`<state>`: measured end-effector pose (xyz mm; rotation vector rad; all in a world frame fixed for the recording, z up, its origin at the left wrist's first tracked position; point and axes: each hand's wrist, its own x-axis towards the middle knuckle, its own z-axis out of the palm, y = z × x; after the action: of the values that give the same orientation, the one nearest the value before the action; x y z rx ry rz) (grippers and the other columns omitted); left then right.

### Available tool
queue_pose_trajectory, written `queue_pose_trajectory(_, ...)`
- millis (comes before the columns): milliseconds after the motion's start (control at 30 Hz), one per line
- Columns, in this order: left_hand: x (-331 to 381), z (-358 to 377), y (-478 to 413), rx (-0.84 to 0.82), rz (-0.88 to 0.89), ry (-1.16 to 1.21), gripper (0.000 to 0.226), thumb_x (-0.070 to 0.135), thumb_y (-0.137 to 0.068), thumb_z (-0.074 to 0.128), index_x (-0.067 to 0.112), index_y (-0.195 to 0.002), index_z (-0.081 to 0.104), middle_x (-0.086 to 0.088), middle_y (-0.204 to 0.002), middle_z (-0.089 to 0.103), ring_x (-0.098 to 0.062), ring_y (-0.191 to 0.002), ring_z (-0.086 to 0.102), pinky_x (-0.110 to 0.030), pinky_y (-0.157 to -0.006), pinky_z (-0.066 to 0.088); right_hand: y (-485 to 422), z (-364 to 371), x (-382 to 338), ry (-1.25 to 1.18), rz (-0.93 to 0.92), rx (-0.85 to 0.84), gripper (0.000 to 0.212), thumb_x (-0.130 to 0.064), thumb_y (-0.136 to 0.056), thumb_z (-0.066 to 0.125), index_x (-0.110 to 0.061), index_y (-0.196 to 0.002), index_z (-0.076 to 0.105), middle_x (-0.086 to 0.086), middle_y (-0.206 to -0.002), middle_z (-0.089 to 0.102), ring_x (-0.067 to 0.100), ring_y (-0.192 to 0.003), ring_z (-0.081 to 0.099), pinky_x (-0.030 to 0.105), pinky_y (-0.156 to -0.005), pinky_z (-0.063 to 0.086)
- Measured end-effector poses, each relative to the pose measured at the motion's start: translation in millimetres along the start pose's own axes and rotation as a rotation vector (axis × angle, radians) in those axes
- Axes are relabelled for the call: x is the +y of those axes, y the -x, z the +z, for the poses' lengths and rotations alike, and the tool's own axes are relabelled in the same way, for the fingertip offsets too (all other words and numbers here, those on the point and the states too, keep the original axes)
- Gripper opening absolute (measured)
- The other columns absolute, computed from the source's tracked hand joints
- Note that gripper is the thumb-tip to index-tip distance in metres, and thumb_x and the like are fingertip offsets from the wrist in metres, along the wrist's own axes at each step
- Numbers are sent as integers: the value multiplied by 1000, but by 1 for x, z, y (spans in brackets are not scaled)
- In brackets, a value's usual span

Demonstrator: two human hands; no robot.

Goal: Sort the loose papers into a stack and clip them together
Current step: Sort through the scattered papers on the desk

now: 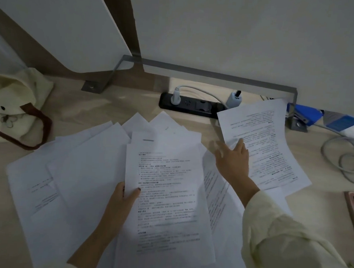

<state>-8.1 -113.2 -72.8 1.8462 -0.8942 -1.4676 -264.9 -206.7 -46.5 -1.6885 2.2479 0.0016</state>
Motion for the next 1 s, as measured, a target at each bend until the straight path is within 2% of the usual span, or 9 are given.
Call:
queue_pose_trajectory(167, -4, -3, -6, 23, -23, -17, 11, 18, -92, 52, 23, -101, 53, 13, -96, 60, -14, -93, 59, -27, -75, 43, -16, 22, 0, 33, 97, 0, 47, -30, -96, 32, -11, -138, 28, 32, -151, 3, 42, -140, 9, 50, -116, 10)
queue_pose_trajectory(267, -5, -2, -7, 49, -42, -19, 14, 18, -92, 52, 21, -105, 54, 13, -97, 61, -12, -93, 59, -28, -76, 43, -17, 23, 8, 21, 72, 42, 60, -32, -95, 35, 1, -142, 18, 22, -154, 9, 35, -141, 15, 48, -116, 15)
queue_pose_trajectory(367, -3, -2, -7, 60, -46, -11, 9, 17, -92, 51, 24, -96, 56, 10, -95, 63, -11, -89, 60, -30, -77, 46, -13, 14, 15, -54, -9, 104, 57, -20, -95, 38, 4, -142, 18, 20, -154, 14, 35, -141, 18, 44, -116, 17)
queue_pose_trajectory(500, 1, 1, -2, 75, -22, 8, 11, 15, -94, 48, 19, -96, 58, 5, -94, 64, -11, -86, 60, -23, -70, 46, 8, -3, 15, -116, -100, 229, 49, -7, -89, 45, 0, -137, 37, 15, -149, 33, 40, -124, 36, 45, -99, 30)
queue_pose_trajectory(567, 4, 2, 4, 77, -5, 15, 15, 14, -94, 46, 23, -91, 58, 7, -92, 63, -9, -84, 59, -20, -69, 44, 20, -8, 13, -119, -178, 265, 45, -2, -87, 46, -3, -132, 45, 12, -143, 42, 37, -110, 44, 38, -86, 33)
queue_pose_trajectory(667, 6, -2, 11, 66, -6, 32, 17, 14, -94, 46, 24, -90, 59, 5, -93, 65, -11, -85, 61, -21, -69, 45, 42, -13, 5, -431, -305, 178, 43, -3, -92, 42, -7, -135, 44, -1, -142, 41, 26, -117, 49, 27, -97, 37)
queue_pose_trajectory(767, 6, -9, 18, 32, -34, 26, 17, 18, -94, 47, 19, -105, 60, 1, -99, 67, -11, -87, 62, -22, -68, 45, 71, -15, -5, -647, -383, 81, 41, -6, -94, 42, -12, -135, 42, -13, -134, 37, 10, -114, 54, 19, -102, 41)
queue_pose_trajectory(833, 4, -13, 21, 19, -55, 22, 20, 18, -94, 47, 16, -111, 59, -1, -102, 66, -10, -86, 61, -21, -66, 45, 84, -7, -4, -666, -396, 31, 41, -7, -94, 43, -13, -135, 43, -16, -133, 37, 9, -113, 55, 12, -100, 39)
queue_pose_trajectory(1000, -3, -19, 22, -2, -83, 0, 20, 17, -94, 48, 10, -108, 60, -9, -106, 66, -18, -87, 61, -29, -74, 48, 77, 8, 15, -342, -138, 31, 36, -20, -95, 43, -21, -130, 49, 2, -153, 23, 22, -104, 61, 29, -80, 51)
